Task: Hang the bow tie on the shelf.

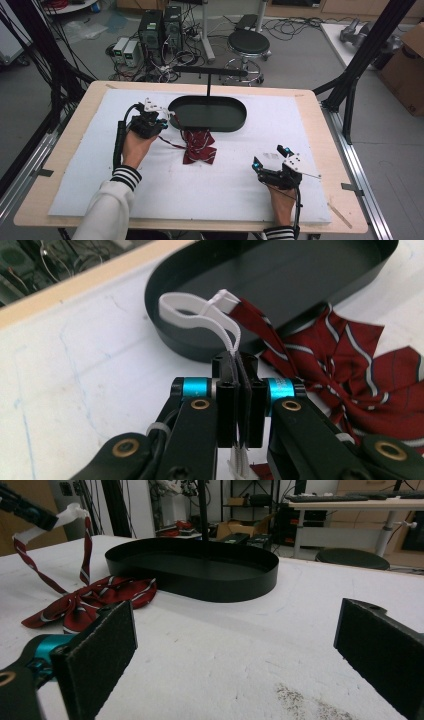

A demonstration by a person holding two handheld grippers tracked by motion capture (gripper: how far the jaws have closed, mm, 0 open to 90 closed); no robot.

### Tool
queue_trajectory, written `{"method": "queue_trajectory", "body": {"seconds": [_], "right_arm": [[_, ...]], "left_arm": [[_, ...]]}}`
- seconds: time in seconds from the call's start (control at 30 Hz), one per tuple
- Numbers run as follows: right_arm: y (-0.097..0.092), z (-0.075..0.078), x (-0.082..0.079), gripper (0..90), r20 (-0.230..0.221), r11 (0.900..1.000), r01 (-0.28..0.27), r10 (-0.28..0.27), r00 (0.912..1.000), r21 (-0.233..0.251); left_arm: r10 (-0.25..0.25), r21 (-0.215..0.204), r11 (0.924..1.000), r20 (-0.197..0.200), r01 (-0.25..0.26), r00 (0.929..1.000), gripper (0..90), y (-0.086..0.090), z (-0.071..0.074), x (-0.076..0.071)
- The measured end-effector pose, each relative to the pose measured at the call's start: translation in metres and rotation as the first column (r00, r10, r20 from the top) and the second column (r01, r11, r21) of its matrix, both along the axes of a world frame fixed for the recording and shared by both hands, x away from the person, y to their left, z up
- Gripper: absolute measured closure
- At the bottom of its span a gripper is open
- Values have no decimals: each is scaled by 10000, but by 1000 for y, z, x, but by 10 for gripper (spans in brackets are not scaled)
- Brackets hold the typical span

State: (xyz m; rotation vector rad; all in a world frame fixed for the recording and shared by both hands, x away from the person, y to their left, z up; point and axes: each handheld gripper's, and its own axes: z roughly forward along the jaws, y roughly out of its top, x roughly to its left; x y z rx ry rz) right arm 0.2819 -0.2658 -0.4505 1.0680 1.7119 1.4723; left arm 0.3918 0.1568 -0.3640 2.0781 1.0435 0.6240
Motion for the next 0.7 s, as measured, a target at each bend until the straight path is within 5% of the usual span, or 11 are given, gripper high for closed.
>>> {"method": "queue_trajectory", "body": {"seconds": [0.3, 0.7], "right_arm": [[0, 0, 0, 25, -42, 10000, 56, -56, 10000, 42], [0, 0, 0, 25, -47, 10000, 70, -69, 10000, 67]], "left_arm": [[-204, -339, 9991, 1323, 251, 9910, 873, -4, 22, 6], [-235, -568, 9977, 2188, 367, 9755, 874, -16, 51, 22]]}}
